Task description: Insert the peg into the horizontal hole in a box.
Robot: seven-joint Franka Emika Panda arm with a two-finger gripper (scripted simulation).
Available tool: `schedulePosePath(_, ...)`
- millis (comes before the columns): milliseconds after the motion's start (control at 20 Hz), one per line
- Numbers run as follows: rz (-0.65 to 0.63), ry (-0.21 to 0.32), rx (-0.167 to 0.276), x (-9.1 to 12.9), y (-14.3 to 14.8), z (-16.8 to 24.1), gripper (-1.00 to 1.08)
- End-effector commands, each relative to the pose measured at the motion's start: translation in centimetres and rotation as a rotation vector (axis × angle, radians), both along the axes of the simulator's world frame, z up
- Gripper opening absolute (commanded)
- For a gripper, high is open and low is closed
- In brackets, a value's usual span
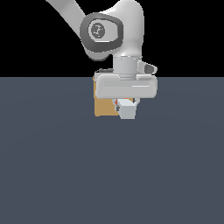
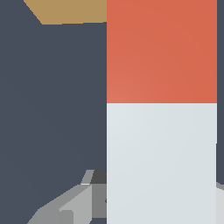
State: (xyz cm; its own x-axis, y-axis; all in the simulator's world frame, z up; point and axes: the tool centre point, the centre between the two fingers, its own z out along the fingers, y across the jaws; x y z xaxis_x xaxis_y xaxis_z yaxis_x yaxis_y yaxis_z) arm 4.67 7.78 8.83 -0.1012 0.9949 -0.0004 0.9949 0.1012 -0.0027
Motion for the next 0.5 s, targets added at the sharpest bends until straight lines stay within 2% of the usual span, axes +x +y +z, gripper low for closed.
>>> schedulePosePath(0,0.036,-0.003,0.000,0.23,1.35,0.62,-1.00)
schedulePosePath(450,0.040,0.002,0.000,0.04,1.50,0.41,-1.00)
